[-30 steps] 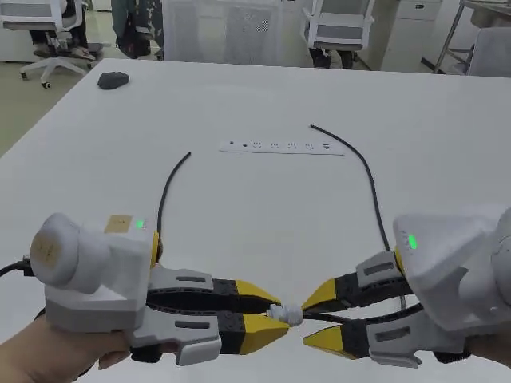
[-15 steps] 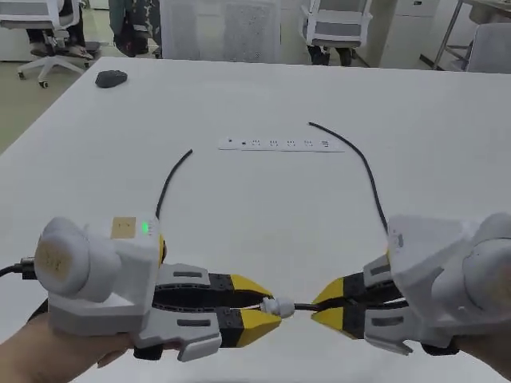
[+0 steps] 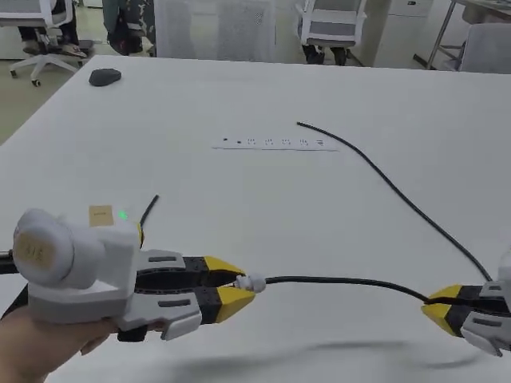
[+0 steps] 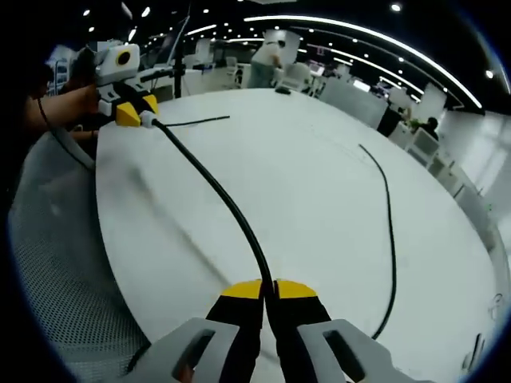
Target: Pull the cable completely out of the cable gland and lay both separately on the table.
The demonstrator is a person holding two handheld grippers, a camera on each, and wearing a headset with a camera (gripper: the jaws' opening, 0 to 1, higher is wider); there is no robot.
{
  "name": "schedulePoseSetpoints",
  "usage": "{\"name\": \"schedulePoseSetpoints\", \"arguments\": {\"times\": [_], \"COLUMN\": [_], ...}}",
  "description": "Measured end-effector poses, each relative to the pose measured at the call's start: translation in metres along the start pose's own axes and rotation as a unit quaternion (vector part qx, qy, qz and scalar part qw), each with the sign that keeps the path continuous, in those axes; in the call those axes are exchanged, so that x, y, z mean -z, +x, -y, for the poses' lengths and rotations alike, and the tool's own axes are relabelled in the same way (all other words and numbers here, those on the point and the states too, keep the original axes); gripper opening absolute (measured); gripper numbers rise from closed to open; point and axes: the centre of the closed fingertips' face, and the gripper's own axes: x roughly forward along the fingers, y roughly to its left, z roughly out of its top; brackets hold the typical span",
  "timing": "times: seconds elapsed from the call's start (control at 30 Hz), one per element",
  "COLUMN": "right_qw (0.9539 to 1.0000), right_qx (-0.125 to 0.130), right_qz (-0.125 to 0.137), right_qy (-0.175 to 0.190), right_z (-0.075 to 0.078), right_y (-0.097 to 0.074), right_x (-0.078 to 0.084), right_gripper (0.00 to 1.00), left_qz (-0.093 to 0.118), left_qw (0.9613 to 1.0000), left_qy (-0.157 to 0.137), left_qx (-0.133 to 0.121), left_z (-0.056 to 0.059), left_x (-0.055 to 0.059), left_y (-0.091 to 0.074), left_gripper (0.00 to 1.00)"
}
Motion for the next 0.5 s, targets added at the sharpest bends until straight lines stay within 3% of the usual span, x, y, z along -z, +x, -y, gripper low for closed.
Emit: {"name": "schedulePoseSetpoints", "arguments": {"times": [0.07, 0.13, 0.3, 0.37, 0.4, 0.43, 0.47, 0.5], "right_qw": [0.9999, 0.9998, 0.9994, 0.9996, 0.9995, 0.9984, 0.9977, 0.9951], "right_qx": [0.008, 0.001, 0.001, -0.019, -0.022, -0.053, -0.061, -0.073], "right_qz": [-0.004, -0.012, -0.019, 0.015, 0.014, 0.019, 0.026, 0.05], "right_qy": [0.01, 0.018, 0.029, 0.012, 0.017, -0.001, -0.014, -0.046], "right_z": [0.0, -0.002, -0.005, -0.015, -0.018, -0.032, -0.038, -0.049], "right_y": [0.0, 0.004, 0.005, 0.004, 0.003, 0.001, 0.0, -0.002], "right_x": [-0.003, -0.002, -0.004, -0.022, -0.028, -0.04, -0.05, -0.071], "right_gripper": [0.0, 0.0, 0.05, 0.28, 0.38, 0.38, 0.33, 0.28], "left_qz": [0.007, 0.009, 0.001, 0.001, 0.0, -0.006, -0.009, -0.013], "left_qw": [1.0, 0.9999, 0.9998, 0.9998, 0.9998, 0.9998, 0.9997, 0.9994], "left_qy": [0.006, 0.008, 0.011, 0.012, 0.013, 0.018, 0.023, 0.032], "left_qx": [0.001, -0.005, -0.014, -0.015, -0.014, -0.011, -0.008, -0.001], "left_z": [0.001, -0.001, -0.004, -0.005, -0.005, -0.003, -0.002, -0.001], "left_x": [-0.003, -0.004, 0.0, 0.0, 0.0, -0.001, -0.002, -0.004], "left_y": [0.0, 0.0, -0.002, -0.003, -0.003, -0.002, -0.001, -0.001], "left_gripper": [0.14, 0.14, 0.14, 0.14, 0.14, 0.14, 0.14, 0.14]}}
